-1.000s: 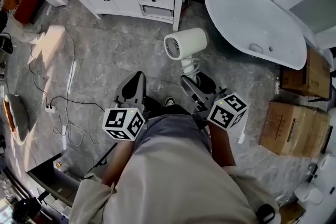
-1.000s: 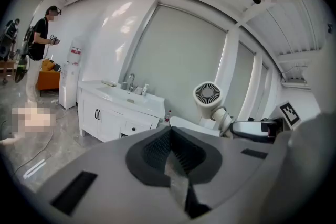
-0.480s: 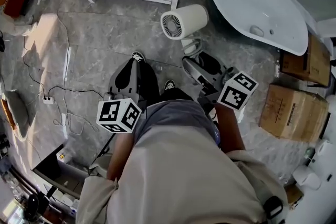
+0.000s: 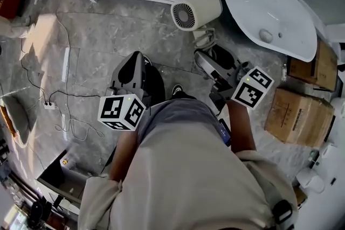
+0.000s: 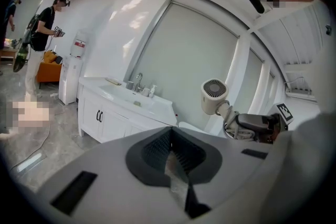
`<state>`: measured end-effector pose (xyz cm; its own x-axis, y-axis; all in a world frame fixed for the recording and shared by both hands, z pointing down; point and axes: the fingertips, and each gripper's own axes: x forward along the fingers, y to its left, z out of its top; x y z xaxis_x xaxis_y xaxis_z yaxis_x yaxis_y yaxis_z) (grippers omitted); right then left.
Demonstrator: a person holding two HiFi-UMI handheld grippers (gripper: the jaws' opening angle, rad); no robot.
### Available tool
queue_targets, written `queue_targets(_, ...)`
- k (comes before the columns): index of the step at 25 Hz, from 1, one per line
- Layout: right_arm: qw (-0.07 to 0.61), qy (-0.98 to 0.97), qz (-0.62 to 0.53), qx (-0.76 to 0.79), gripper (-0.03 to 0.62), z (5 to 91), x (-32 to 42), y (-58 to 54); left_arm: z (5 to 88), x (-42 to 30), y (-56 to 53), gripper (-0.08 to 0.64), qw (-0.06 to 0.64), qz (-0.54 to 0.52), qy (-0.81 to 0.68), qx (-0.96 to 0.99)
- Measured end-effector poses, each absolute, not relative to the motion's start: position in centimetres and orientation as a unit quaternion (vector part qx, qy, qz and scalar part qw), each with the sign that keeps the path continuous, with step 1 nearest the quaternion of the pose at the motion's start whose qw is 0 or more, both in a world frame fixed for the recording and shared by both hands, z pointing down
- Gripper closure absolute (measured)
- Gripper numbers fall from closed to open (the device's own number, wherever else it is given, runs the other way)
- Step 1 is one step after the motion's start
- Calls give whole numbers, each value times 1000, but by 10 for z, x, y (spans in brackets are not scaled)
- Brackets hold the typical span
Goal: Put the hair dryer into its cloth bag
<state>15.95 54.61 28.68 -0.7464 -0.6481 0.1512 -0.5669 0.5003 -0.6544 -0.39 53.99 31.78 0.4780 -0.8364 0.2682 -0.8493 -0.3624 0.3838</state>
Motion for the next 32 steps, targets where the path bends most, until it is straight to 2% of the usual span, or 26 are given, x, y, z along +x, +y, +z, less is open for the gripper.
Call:
queue_targets(9, 62, 863, -369, -339, 353, 281, 103, 470, 308, -56, 460, 554, 243, 9, -512, 824)
queue_targets(23, 110, 854, -382, -334, 353, 259, 27, 373, 285, -140, 366, 554, 230, -12, -506, 831)
queue_targets(32, 122, 840, -400, -347, 353, 261, 11, 351, 282, -147, 344, 555, 242, -29, -480, 843)
